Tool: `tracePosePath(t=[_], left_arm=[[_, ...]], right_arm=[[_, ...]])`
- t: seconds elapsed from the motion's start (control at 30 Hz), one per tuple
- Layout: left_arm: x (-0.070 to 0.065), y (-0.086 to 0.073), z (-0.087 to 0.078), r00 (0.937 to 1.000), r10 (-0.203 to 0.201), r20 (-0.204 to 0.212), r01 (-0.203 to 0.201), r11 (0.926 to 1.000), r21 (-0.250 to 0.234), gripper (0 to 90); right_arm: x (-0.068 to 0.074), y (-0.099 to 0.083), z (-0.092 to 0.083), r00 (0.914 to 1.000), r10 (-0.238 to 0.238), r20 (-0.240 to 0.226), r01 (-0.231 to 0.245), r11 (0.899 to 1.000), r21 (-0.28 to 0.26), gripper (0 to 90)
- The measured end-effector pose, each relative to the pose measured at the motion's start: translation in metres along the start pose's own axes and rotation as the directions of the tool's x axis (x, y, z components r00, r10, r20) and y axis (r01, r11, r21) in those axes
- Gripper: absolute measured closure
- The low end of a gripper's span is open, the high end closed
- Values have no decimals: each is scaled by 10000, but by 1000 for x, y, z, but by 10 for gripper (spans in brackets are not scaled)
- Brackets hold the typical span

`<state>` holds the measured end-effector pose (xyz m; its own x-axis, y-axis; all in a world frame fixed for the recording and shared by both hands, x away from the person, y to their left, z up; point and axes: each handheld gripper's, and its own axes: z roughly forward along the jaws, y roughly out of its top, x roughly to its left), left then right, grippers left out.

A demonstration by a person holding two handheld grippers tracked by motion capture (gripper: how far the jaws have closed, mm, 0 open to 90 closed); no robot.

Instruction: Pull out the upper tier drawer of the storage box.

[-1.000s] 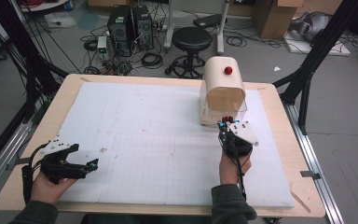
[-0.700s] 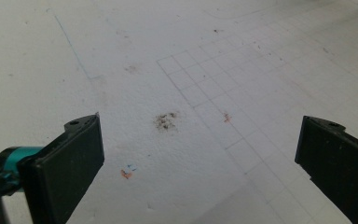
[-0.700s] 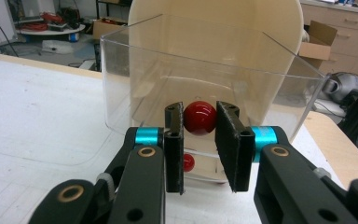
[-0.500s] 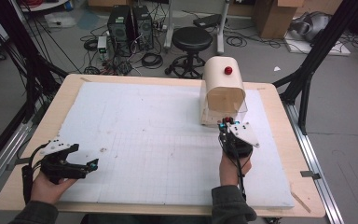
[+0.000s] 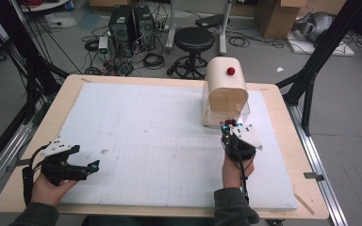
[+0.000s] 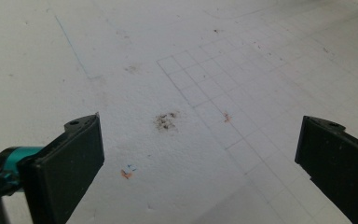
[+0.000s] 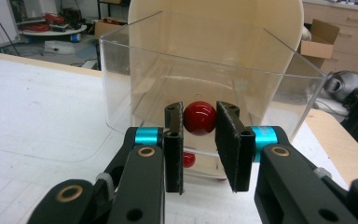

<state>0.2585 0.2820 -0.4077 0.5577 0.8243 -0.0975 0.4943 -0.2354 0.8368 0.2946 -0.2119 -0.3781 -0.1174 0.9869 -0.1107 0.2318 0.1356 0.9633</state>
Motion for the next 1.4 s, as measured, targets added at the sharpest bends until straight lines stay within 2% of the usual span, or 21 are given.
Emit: tracePosePath(t=[0.87,1.1,1.4], left_arm=[[0,0,0,10000,34,-2,-34,10000,31,17],[-1,0,0,10000,15,19,-15,10000,33,17],[-1,0,1,10000,14,51,-15,10000,30,17]], right_arm=[[-2,-2,-1,9998,167,-134,-167,9999,-24,697],[-4,-2,-3,9994,239,-260,-240,9997,-44,651],[-11,-4,-7,9962,335,-803,-320,9993,199,545]])
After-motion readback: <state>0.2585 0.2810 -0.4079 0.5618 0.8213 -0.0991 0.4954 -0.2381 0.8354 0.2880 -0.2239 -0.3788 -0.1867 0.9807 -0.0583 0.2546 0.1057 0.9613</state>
